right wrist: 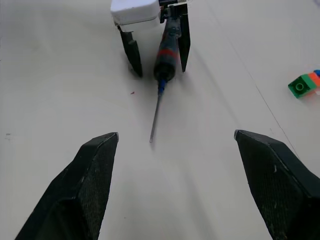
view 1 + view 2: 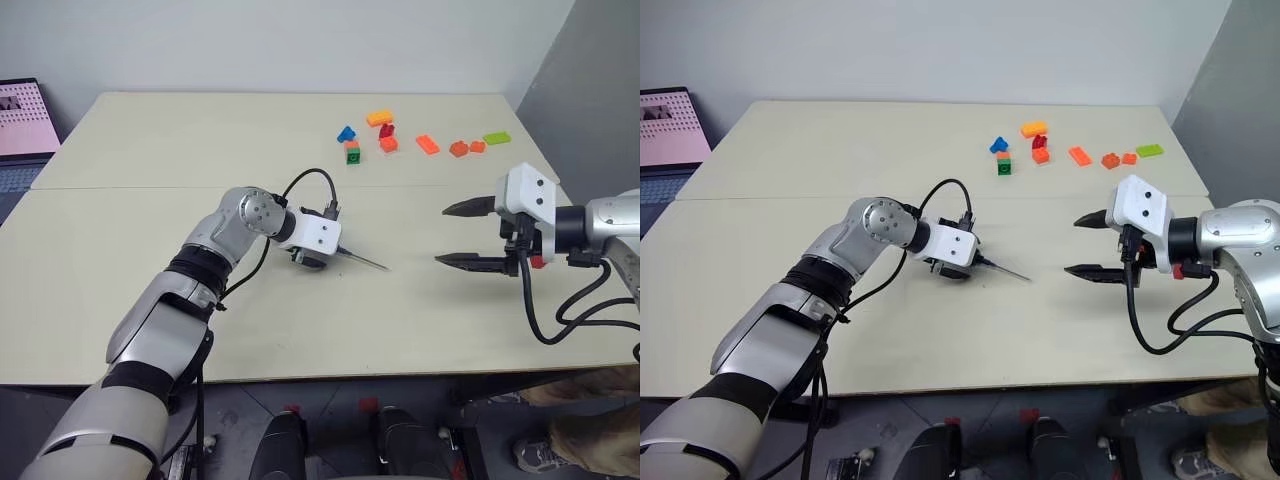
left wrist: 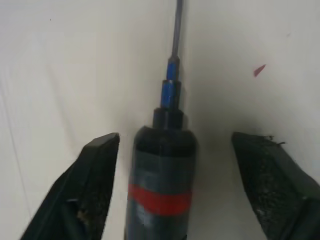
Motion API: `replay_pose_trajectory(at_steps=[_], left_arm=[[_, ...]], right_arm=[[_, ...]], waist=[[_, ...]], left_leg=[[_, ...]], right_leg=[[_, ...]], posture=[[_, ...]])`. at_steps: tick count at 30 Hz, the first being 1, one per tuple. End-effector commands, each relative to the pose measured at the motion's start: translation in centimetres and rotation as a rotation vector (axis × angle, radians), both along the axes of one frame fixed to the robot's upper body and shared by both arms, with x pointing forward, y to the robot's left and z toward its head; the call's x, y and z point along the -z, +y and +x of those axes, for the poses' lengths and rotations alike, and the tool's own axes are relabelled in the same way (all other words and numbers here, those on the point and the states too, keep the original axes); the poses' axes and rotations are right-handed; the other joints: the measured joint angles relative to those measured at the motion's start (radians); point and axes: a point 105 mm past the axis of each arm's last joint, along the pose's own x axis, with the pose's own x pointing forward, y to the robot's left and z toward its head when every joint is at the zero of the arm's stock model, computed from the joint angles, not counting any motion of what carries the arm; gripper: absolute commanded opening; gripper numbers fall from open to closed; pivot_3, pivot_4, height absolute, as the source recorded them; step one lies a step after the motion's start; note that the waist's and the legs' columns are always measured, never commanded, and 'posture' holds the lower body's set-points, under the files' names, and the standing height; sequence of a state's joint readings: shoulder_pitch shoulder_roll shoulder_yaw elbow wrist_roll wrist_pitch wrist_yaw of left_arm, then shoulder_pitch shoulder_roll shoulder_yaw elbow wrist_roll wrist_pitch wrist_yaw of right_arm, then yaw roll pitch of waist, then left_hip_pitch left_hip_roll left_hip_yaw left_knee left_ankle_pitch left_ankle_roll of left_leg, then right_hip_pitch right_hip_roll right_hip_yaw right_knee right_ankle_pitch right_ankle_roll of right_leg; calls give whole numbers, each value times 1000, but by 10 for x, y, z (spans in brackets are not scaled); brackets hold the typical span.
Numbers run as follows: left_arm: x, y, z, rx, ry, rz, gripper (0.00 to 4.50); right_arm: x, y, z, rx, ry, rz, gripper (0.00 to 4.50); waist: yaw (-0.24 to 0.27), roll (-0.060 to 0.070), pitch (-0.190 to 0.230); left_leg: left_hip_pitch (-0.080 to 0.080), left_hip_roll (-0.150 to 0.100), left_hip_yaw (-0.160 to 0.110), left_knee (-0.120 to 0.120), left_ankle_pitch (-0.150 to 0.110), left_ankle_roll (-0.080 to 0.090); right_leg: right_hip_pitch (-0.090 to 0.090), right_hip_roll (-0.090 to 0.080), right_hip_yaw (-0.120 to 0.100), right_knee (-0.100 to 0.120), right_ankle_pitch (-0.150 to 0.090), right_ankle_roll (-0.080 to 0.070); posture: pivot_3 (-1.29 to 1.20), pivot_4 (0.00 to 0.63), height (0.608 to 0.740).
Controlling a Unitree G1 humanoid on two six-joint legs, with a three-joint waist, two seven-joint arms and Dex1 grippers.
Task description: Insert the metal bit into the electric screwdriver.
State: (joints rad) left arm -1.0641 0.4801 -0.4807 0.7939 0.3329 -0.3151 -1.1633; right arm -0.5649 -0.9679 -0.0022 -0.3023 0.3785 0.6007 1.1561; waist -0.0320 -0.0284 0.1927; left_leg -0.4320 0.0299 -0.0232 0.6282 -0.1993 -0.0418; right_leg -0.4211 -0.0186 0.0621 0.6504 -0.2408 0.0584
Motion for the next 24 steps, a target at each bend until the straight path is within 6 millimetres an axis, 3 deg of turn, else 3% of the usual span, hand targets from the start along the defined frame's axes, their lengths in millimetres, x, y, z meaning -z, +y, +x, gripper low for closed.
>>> replay_pose_trajectory(at_steps=[1, 6, 11, 18, 24], left_arm=[[-17, 8, 0, -65, 49, -119, 4481], [-54, 47, -8, -257, 163, -391, 4481], [-81, 98, -45, -422, 160, -606, 4481], [-67, 138, -98, -649, 184, -672, 4481], [-46, 139, -118, -736, 225, -706, 4481]], right_arm=[[-13, 0, -5, -4, -50, 11, 3904], [-16, -1, -6, 19, -60, 53, 3904], [-9, -9, -6, 62, -53, 87, 3904], [0, -17, -5, 83, -16, 123, 3904], [13, -15, -7, 83, 10, 122, 3904]], waist=[[-1, 0, 0], [-5, 0, 0], [-15, 0, 0], [-11, -1, 0], [-6, -1, 1]], left_leg=[[0, 0, 0, 0, 0, 0], [0, 1, 0, 0, 0, 0], [1, 1, -1, 1, 0, 0], [6, 1, -1, 2, 1, 0], [15, 1, 0, 2, 1, 0]], right_leg=[[0, 0, 0, 0, 0, 0], [-2, 0, 0, 5, 0, 0], [-3, 0, 0, 9, -1, -2], [1, 0, 0, 11, -4, -6], [8, -1, 1, 12, -4, -8]], posture=[[0, 150, 740], [0, 150, 740], [0, 150, 740], [0, 150, 740], [0, 150, 740]])
